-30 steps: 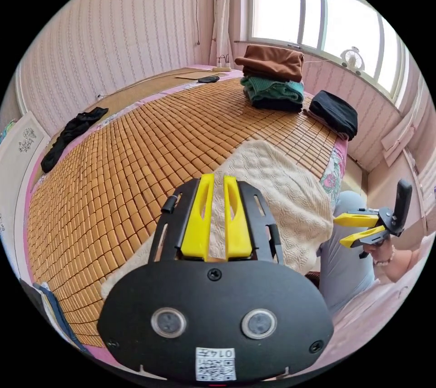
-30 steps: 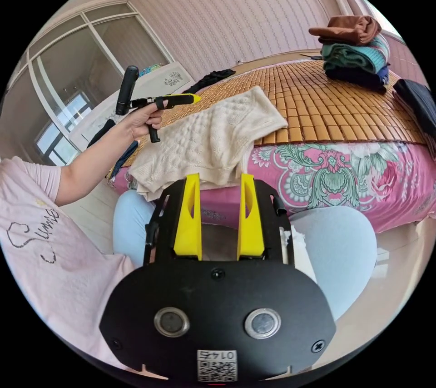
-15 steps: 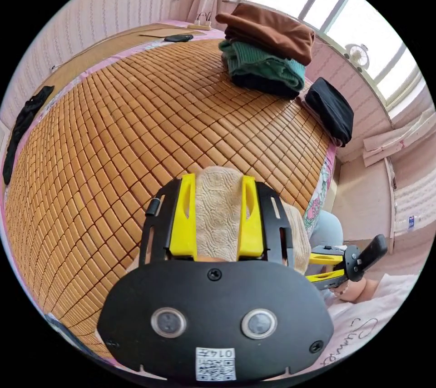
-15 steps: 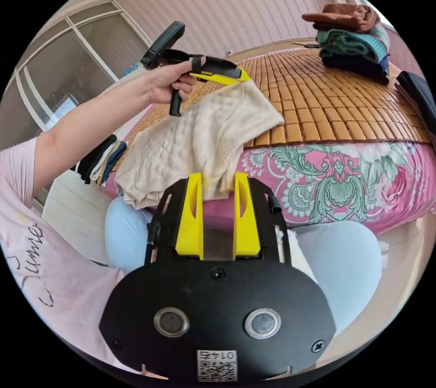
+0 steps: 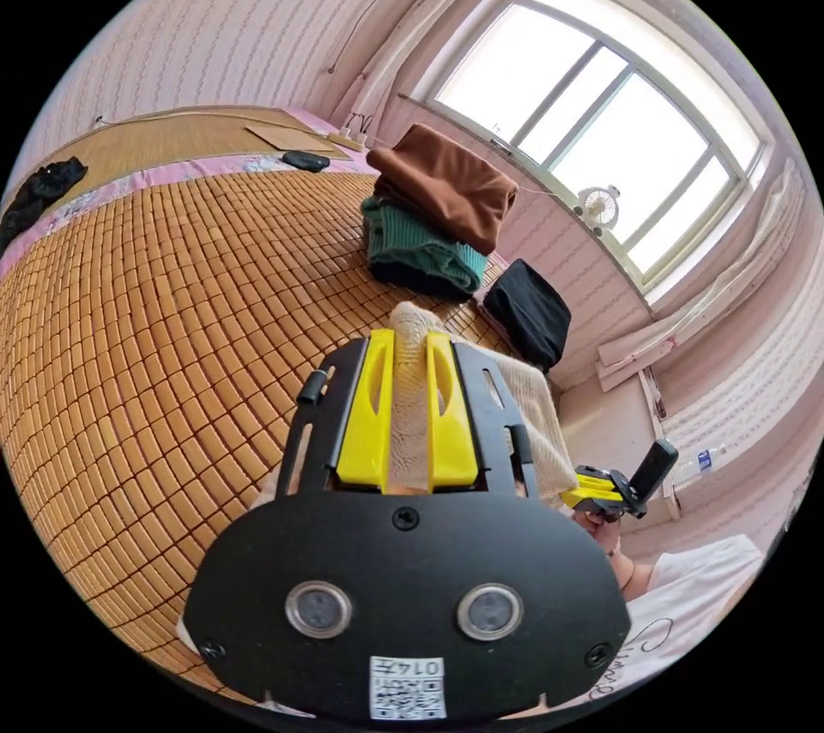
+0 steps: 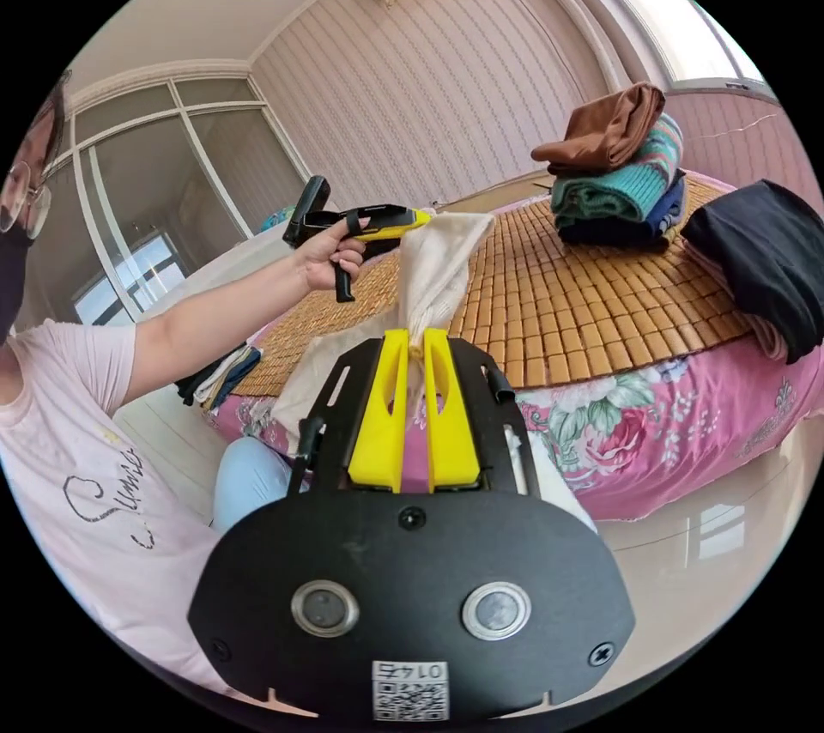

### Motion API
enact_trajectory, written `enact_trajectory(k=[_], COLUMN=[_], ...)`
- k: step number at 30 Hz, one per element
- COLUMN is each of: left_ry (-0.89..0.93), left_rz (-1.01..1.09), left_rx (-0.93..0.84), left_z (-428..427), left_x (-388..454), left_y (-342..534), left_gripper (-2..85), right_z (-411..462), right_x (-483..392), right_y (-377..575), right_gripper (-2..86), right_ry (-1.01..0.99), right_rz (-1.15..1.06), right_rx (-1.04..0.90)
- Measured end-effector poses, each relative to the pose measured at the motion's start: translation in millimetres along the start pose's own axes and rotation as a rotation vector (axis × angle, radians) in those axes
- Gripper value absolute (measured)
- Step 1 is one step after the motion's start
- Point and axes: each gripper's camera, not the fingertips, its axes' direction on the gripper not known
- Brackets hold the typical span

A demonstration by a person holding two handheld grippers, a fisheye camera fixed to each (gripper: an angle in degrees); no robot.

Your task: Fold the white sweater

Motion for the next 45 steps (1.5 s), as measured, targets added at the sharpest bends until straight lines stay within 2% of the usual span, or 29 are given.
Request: enact_trajectory(k=[4, 7, 9, 11, 13, 17, 21, 26, 28, 32, 38, 40, 42, 43, 45], left_ry=[-0.029, -0.097, -0.201, -0.257, -0.271, -0.259, -0.265, -0.313, -0.282, -0.298, -0.338, -0.327, -0.347, -0.338, -0.288], left_rz=[0.025, 0.027, -0.047, -0.137, -0.209, -0.276, -0.252, -0.271, -0.289, -0.251, -0.131, -0.101, -0.096, -0.106, -0.166], left_rx=[0.088, 0.151, 0.144, 0.155, 0.181, 0.215, 0.270, 0.194, 0.155, 0.137, 0.113, 0.121, 0.032, 0.039, 0.094], left_z=[-84.5, -166.9, -212.5, -238.9, -262.0, -286.5, -280.5, -237.1, -222.0, -210.5, -207.7, -204.2, -191.6, -193.5, -219.2], left_x=[-9.4, -31.4, -57.5, -77.1, -88.3, -75.9, -36.4, -17.2, -16.2, 3.5, 47.0, 58.1, 61.5, 60.8, 56.7], left_y=[26.3, 94.3, 164.2, 216.5, 262.5, 319.9, 327.3, 315.5, 311.8, 302.7, 274.6, 267.5, 261.9, 263.6, 274.5], left_gripper=[6.3, 6.2, 5.1, 4.9, 4.6, 4.3, 5.9, 8.3, 7.7, 3.2, -0.3, -0.4, -0.3, -0.2, 0.2], right_z=[0.0, 50.3, 99.5, 171.8, 206.2, 208.2, 204.4, 254.7, 293.3, 375.3, 343.0, 375.3, 430.6, 451.2, 442.5], right_x=[-56.0, -117.2, -149.4, -181.3, -194.6, -199.9, -187.0, -214.7, -229.8, -249.6, -311.7, -326.7, -325.6, -318.5, -306.5], right_y=[-16.3, -1.7, 22.9, 67.6, 97.6, 123.0, 110.0, 84.4, 88.9, 116.5, 104.7, 121.1, 154.3, 173.2, 174.9], right_gripper=[2.3, 2.4, 2.5, 2.7, 2.8, 3.8, 5.0, 10.7, 11.9, 4.1, 2.2, 2.1, 2.2, 2.3, 2.9], right_ry=[-0.105, -0.286, -0.372, -0.336, -0.278, -0.294, -0.240, -0.153, -0.101, 0.110, 0.002, -0.053, -0.030, -0.007, -0.055], right_rz=[-0.187, -0.354, -0.427, -0.489, -0.507, -0.490, -0.417, -0.409, -0.430, -0.561, -0.633, -0.683, -0.721, -0.736, -0.676], right_rx=[-0.017, -0.174, -0.320, -0.544, -0.646, -0.630, -0.553, -0.417, -0.437, -0.573, -0.441, -0.553, -0.734, -0.762, -0.667])
